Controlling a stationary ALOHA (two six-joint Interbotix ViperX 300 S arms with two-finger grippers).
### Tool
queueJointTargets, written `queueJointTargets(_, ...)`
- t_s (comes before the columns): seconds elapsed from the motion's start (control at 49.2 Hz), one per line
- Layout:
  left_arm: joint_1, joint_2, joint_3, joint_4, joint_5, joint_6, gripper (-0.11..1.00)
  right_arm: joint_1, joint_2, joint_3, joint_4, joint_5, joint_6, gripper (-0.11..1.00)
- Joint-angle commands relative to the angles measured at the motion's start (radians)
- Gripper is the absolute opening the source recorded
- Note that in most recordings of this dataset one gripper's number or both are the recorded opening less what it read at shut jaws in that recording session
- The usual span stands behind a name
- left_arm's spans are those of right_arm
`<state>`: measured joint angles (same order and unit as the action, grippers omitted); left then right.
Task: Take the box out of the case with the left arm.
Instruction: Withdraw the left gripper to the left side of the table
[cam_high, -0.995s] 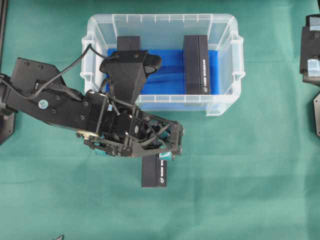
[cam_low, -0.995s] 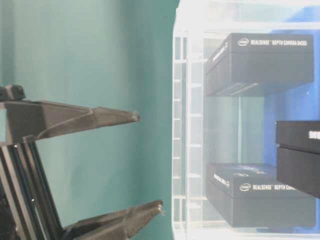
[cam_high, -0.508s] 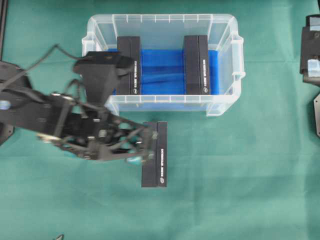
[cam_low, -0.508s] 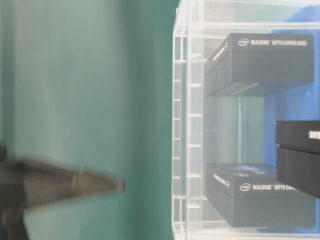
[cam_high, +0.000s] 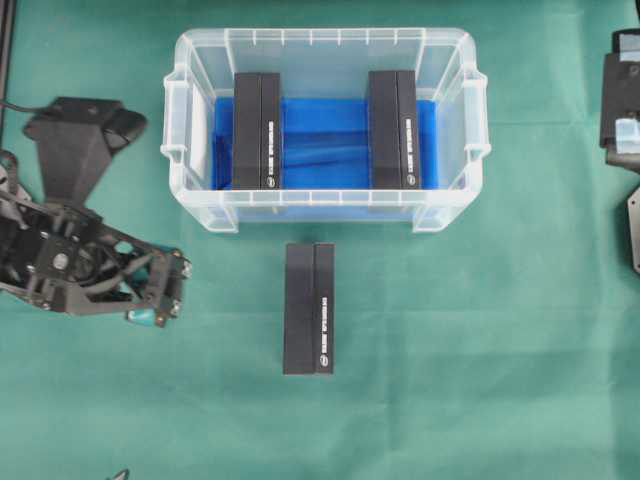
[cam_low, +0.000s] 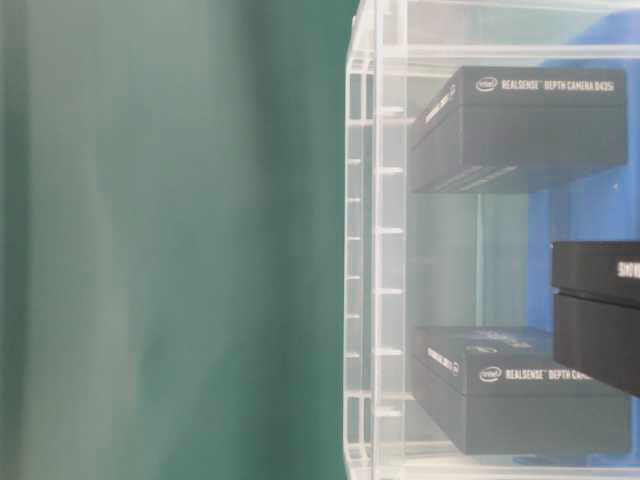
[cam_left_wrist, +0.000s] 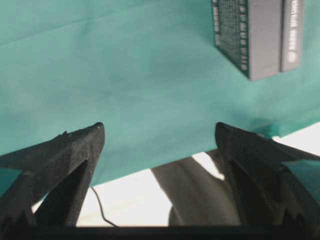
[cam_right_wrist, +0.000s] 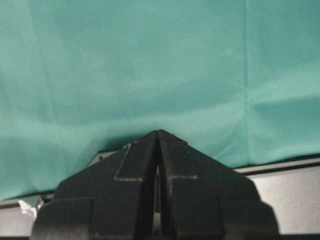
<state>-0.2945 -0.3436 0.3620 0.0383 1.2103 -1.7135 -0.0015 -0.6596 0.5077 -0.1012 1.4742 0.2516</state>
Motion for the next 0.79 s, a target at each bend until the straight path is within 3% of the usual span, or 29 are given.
queueJointTargets(0.0,-0.005,-0.025,-0.005,0.002,-0.003,0.002,0.95,0.000,0.000,-0.009,0.000,-0.005,0.000,0.00)
queueJointTargets(0.244,0.029,-0.057,0.020,0.003,0.043,0.009,0.94,0.000,0.000,-0.011,0.000,-0.005,0.000,0.00)
queueJointTargets(0.447,0.118,-0.126,0.057,0.003,0.100,0.049,0.94,0.000,0.000,-0.011,0.000,-0.005,0.002,0.00)
queueJointTargets(0.772,0.360,-0.155,0.069,-0.002,0.132,0.305,0.94,0.000,0.000,-0.011,-0.003,-0.005,0.002,0.00)
